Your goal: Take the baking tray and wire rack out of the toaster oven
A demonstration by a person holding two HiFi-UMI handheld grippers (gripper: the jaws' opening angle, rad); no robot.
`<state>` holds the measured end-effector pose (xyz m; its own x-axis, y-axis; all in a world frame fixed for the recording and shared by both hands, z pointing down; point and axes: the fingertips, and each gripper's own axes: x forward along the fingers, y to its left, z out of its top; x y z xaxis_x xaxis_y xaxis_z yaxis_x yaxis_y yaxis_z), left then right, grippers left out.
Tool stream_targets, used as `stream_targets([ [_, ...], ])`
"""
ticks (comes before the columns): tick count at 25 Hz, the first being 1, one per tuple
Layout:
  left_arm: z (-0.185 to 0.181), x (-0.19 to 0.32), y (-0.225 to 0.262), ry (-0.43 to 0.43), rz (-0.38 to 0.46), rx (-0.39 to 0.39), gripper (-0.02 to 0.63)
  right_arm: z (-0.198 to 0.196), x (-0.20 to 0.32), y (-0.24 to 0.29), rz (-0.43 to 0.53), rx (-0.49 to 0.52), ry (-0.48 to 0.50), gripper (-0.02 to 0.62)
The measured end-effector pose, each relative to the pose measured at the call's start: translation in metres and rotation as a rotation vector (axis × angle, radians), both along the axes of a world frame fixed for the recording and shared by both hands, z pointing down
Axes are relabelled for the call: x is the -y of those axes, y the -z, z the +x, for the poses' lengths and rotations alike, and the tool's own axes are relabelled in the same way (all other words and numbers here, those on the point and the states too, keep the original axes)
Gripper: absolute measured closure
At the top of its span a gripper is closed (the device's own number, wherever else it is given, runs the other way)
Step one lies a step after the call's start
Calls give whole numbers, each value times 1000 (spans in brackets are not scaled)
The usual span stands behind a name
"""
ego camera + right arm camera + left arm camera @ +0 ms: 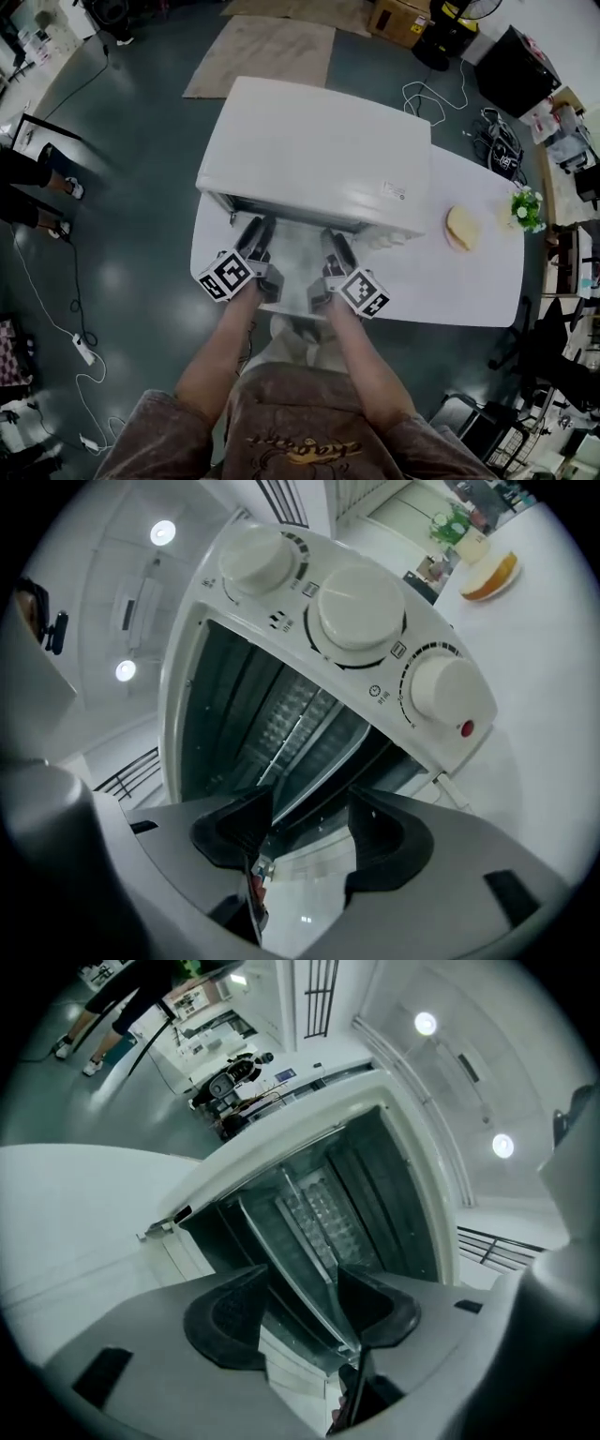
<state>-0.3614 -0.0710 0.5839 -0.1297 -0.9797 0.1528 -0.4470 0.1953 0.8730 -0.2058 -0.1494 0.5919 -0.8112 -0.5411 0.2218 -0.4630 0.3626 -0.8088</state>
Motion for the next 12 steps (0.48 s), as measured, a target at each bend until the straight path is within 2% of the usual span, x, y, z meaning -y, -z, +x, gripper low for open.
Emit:
stream_targets([
  [12,-29,43,-36,-12,-20,-47,401,-7,46,-26,-47,10,-129,371],
])
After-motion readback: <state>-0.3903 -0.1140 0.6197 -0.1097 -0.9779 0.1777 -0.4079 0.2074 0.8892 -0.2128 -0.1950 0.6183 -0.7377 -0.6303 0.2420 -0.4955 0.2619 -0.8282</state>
